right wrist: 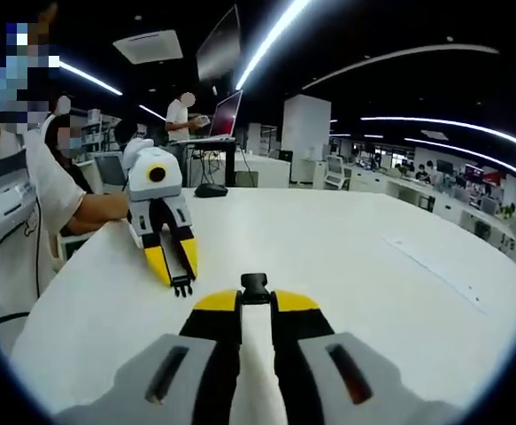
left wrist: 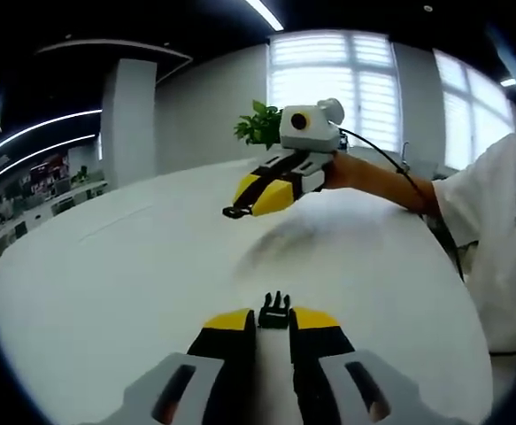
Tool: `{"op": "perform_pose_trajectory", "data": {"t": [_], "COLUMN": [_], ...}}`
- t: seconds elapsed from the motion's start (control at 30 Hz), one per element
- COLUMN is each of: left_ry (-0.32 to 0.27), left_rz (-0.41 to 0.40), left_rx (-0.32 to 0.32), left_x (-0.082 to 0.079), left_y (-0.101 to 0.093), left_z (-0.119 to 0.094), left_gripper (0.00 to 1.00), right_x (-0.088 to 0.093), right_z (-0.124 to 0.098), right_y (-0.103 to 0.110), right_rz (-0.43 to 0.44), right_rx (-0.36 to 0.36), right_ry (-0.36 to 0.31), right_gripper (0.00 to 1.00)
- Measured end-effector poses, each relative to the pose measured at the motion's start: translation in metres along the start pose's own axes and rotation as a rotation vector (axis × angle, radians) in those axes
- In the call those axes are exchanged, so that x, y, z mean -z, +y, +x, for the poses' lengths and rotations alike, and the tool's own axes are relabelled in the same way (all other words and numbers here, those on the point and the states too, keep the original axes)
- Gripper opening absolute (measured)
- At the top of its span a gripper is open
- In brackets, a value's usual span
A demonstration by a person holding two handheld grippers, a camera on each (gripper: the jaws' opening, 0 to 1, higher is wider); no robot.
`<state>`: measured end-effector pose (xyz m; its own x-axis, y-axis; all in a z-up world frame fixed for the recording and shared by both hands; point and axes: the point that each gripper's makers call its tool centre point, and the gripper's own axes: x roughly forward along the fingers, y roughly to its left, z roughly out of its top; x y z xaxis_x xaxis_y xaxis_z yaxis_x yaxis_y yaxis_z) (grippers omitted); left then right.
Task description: Snap the two parts of the plastic buckle together until the buckle closes and remains connected.
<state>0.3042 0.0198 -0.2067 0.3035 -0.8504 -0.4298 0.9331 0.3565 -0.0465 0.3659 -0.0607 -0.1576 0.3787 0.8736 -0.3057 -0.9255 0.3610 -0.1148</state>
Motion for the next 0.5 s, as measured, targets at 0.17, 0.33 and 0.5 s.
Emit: {"op": "perform_pose_trajectory", "data": {"t": [0.17,0.33,0.5], "left_ry": [-0.001,0.005,0.018], "left_rz": [0.012,0.021,0.040], "left_rx": [0.008,0.016,0.015], "left_x": [-0.0002,-0.0009,-0.0023], "left_y": [-0.0013,-0.0008,-0.0010], "left_z": [0.0006,0.0016,0.0034], "left_gripper": [0.12,0.12,0.12], "right_x": [-0.0012,0.0016,0.0056], "right_z": [-0.0009,-0.0041,-0.0058], "right_y": [0.0021,0.0037,0.0040], "right_rz": [-0.001,-0.013,-0.003], "right_rx": [0.001,0.006,0.009], "right_ry": [-0.005,0.008,0.014], "right_gripper": [0.11,0.11,0.11]}}
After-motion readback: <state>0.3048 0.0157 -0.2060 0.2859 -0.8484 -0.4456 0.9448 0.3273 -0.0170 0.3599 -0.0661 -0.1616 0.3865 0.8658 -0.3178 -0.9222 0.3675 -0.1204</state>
